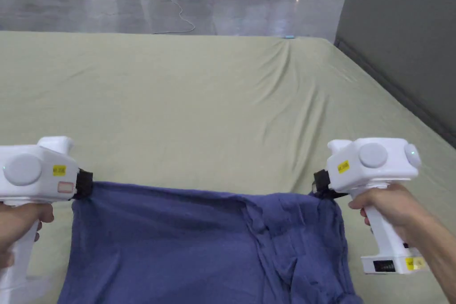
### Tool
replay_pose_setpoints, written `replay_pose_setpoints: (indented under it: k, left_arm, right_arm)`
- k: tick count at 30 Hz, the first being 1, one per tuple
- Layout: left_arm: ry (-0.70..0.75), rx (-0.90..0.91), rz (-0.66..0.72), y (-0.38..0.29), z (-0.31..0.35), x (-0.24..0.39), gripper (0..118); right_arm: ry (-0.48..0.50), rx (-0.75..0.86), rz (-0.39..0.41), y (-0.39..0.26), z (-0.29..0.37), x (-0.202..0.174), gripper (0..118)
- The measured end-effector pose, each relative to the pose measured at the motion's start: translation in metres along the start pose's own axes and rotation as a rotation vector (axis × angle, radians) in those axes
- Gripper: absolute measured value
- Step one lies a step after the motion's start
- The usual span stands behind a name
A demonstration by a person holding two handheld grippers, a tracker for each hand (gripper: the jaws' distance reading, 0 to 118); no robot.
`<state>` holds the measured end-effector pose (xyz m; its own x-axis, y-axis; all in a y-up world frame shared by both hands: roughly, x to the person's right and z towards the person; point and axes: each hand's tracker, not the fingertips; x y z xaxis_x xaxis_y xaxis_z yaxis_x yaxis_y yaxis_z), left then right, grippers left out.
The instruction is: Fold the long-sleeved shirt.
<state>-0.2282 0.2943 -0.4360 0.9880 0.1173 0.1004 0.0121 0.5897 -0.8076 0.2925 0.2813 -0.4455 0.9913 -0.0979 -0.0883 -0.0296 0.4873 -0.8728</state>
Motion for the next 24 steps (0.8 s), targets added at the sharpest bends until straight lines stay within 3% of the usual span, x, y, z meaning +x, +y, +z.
replay_pose_setpoints:
  k: [5, 11, 14, 18, 24]
  left_arm:
    - [-0.043, 0.007, -0.026, -0.048, 0.056, -0.012, 2]
    - [-0.046, -0.091, -0.069, -0.119, 0.082, -0.02, 2]
    - [-0.071, -0.215, -0.09, -0.147, 0.064, -0.017, 2]
    - [-0.08, -0.329, -0.08, -0.175, 0.021, -0.009, 2]
    - [-0.045, -0.321, -0.064, -0.183, 0.0, 0.0, 2]
  right_arm:
    - [0.027, 0.065, 0.069, -0.058, 0.064, -0.009, 0]
    - [0.069, 0.022, 0.108, -0.139, 0.097, -0.018, 0]
    - [0.052, -0.072, 0.132, -0.165, 0.081, -0.023, 0]
    - [-0.047, -0.221, 0.224, -0.181, 0.037, -0.032, 0]
    - [-0.048, -0.255, 0.205, -0.182, -0.003, -0.027, 1]
